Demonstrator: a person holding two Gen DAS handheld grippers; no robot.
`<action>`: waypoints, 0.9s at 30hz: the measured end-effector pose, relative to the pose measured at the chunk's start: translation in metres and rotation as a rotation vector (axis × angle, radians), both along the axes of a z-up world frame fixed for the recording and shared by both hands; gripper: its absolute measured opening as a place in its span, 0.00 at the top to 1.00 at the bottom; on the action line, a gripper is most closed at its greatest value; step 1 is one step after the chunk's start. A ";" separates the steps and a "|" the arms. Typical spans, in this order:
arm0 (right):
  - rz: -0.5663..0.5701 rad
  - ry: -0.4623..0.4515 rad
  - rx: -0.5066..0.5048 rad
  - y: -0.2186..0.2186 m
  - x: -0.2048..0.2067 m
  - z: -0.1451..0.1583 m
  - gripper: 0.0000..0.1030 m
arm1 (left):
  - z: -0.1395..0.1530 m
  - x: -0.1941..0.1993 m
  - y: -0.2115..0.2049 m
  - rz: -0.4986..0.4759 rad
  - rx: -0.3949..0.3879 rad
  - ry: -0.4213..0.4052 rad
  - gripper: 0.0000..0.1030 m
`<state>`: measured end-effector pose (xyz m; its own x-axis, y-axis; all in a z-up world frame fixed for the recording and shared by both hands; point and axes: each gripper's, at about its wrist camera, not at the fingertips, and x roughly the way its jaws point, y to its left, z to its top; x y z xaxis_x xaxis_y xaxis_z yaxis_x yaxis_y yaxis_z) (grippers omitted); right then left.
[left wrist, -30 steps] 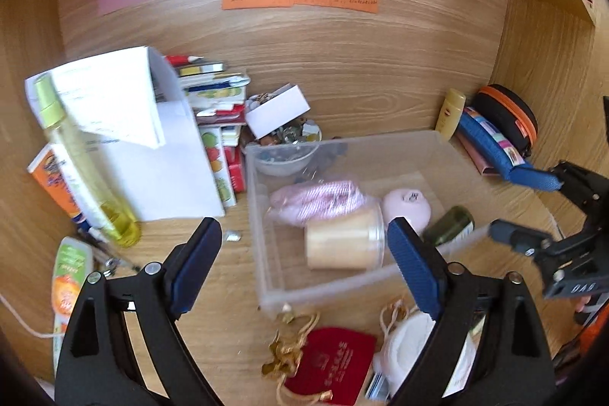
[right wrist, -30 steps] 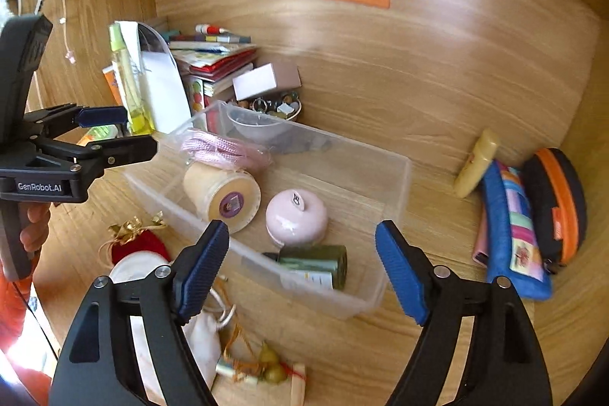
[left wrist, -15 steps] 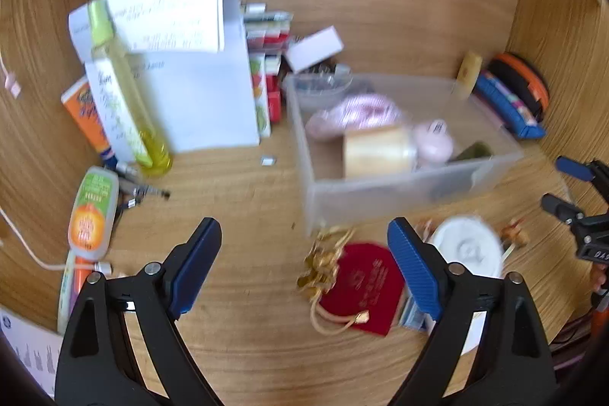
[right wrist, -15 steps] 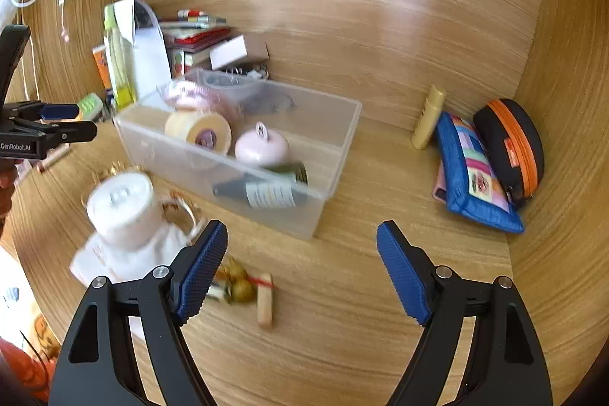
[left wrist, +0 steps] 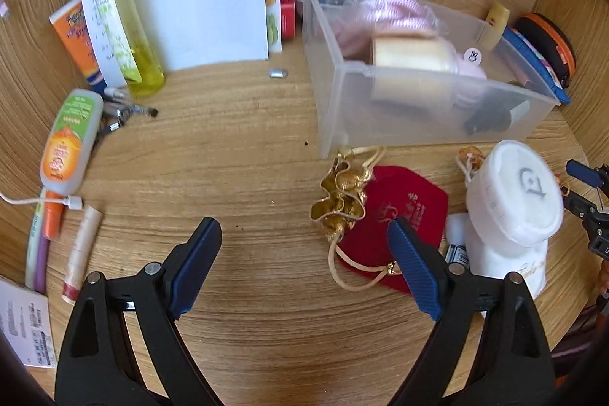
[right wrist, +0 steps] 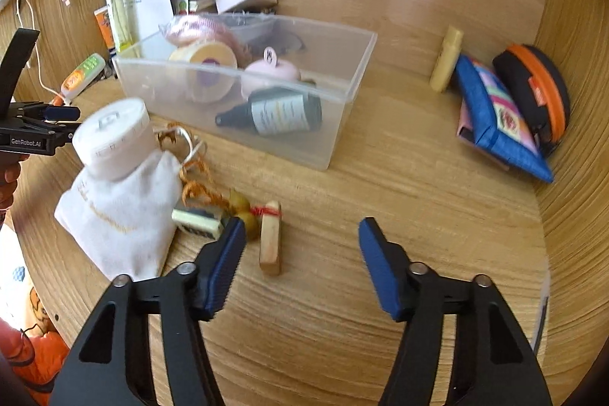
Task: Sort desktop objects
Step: 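Grasp the gold ornament with red pouch with the left tool while the right tool grasps a small wooden block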
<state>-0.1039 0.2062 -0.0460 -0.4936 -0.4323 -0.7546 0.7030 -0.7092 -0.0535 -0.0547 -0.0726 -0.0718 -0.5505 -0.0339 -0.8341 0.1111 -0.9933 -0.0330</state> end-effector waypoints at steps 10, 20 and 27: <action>0.038 -0.031 0.030 -0.009 -0.004 -0.012 0.73 | -0.007 -0.018 0.010 0.010 -0.018 -0.002 0.16; 0.035 -0.044 0.023 -0.011 -0.009 -0.015 0.90 | -0.009 -0.023 0.017 -0.003 -0.008 0.019 0.71; -0.015 -0.039 -0.009 0.003 -0.015 -0.007 0.90 | -0.004 -0.007 0.011 0.035 0.002 0.041 0.84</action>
<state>-0.1192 0.2091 -0.0529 -0.4703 -0.4321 -0.7695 0.6935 -0.7202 -0.0195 -0.0617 -0.0619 -0.0763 -0.5825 -0.0520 -0.8112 0.1440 -0.9888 -0.0400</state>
